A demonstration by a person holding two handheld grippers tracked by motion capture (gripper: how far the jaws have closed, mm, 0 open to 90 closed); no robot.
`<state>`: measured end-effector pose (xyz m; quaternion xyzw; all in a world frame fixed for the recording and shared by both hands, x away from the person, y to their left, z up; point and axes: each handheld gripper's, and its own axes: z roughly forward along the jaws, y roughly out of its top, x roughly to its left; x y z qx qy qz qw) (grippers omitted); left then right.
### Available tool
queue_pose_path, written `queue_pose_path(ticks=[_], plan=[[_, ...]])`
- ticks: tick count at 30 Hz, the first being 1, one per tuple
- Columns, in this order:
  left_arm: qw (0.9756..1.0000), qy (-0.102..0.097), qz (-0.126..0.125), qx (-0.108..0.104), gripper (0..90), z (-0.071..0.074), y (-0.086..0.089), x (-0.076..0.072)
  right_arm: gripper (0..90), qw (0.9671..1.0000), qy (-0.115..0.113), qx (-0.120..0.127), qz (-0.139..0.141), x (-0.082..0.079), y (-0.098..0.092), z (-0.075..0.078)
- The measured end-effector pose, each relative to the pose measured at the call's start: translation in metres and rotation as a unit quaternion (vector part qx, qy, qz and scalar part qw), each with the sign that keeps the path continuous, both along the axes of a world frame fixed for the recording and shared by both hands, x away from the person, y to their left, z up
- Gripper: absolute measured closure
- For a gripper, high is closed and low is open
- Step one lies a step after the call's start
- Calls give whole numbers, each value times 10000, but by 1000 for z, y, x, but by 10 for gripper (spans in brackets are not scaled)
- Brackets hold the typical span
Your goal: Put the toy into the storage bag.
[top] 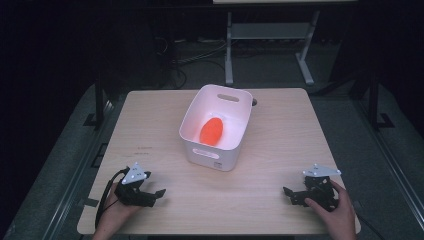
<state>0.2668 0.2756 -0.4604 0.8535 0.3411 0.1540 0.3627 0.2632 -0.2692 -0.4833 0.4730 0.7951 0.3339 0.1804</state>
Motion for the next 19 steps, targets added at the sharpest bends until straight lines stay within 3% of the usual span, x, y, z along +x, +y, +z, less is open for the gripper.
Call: queue_pose_path(ticks=[7,10,19], plan=[[9999,87,-12,107,139,-11,0,-1,9,10000,1,1,0,0,0,0],[10000,60,-14,3,131,-14,-1,-1,9,10000,-2,-1,2,0,0,0],[10000,58,-3,-2,129,-14,-1,-2,9,10000,0,0,-1,0,0,0]])
